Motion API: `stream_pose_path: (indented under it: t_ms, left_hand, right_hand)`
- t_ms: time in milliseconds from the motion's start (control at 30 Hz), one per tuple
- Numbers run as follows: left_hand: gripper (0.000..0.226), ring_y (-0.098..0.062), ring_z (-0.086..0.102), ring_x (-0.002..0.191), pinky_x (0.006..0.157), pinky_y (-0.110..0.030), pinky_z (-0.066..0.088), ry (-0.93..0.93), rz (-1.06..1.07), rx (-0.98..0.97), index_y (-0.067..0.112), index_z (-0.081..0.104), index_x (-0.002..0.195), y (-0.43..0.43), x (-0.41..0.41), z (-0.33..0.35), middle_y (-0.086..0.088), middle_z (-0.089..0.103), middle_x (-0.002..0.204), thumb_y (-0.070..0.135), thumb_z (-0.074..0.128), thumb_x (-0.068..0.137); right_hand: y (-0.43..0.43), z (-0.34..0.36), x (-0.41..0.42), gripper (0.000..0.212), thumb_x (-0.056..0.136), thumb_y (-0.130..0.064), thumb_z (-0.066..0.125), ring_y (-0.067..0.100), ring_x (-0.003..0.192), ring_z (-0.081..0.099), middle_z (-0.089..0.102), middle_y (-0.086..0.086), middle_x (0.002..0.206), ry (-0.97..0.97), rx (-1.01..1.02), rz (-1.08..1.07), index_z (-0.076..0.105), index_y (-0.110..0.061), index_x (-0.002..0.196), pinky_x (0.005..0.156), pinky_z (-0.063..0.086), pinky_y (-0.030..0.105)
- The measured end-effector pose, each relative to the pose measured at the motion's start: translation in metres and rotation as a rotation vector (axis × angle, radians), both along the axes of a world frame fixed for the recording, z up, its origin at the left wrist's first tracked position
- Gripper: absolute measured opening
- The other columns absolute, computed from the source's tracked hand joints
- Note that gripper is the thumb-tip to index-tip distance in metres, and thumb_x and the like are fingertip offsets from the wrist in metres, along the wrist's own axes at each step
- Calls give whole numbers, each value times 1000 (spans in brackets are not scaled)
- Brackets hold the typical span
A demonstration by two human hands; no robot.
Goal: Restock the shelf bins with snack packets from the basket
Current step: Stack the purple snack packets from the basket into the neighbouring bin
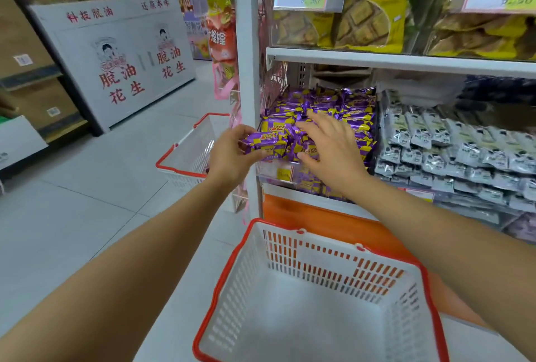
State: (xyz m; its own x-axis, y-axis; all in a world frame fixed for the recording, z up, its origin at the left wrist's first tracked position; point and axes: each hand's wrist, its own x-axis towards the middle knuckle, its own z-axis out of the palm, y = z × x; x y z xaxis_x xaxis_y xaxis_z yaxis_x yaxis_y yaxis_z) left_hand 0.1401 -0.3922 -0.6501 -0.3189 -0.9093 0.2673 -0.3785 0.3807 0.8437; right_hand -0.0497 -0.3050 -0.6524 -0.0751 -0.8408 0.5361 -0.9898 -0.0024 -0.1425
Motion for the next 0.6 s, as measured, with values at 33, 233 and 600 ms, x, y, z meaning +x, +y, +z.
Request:
stream_pose_path:
  t_ms: [33, 233, 600]
  left_hand:
    - [35, -14, 61, 76, 77, -38, 56, -49, 9, -38, 20, 63, 104, -6, -6, 2, -5, 64, 101, 15, 82, 75]
    - [45, -18, 56, 86, 82, -29, 46, -256, 20, -189, 15, 62, 123, -24, -33, 2, -2, 53, 107, 15, 77, 80]
    - [38, -25, 53, 86, 78, -38, 45, -309, 161, -328, 14, 55, 121, -15, -56, -10, -9, 49, 111, 10, 68, 85]
  right_hand:
    - [-5, 0, -5, 52, 91, -35, 62, 27, 143, 27, 35, 6, 154, 42, 50, -25, 48, -22, 139, 115, 14, 45]
    - [-18, -8, -20, 47, 95, -42, 54, 20, 133, 38, 50, -1, 138, 77, 97, -137, 47, -28, 139, 115, 13, 47]
    - [-29, -17, -18, 38, 93, -35, 56, 24, 121, 47, 57, 3, 122, 79, -8, -152, 57, -18, 127, 110, 25, 46]
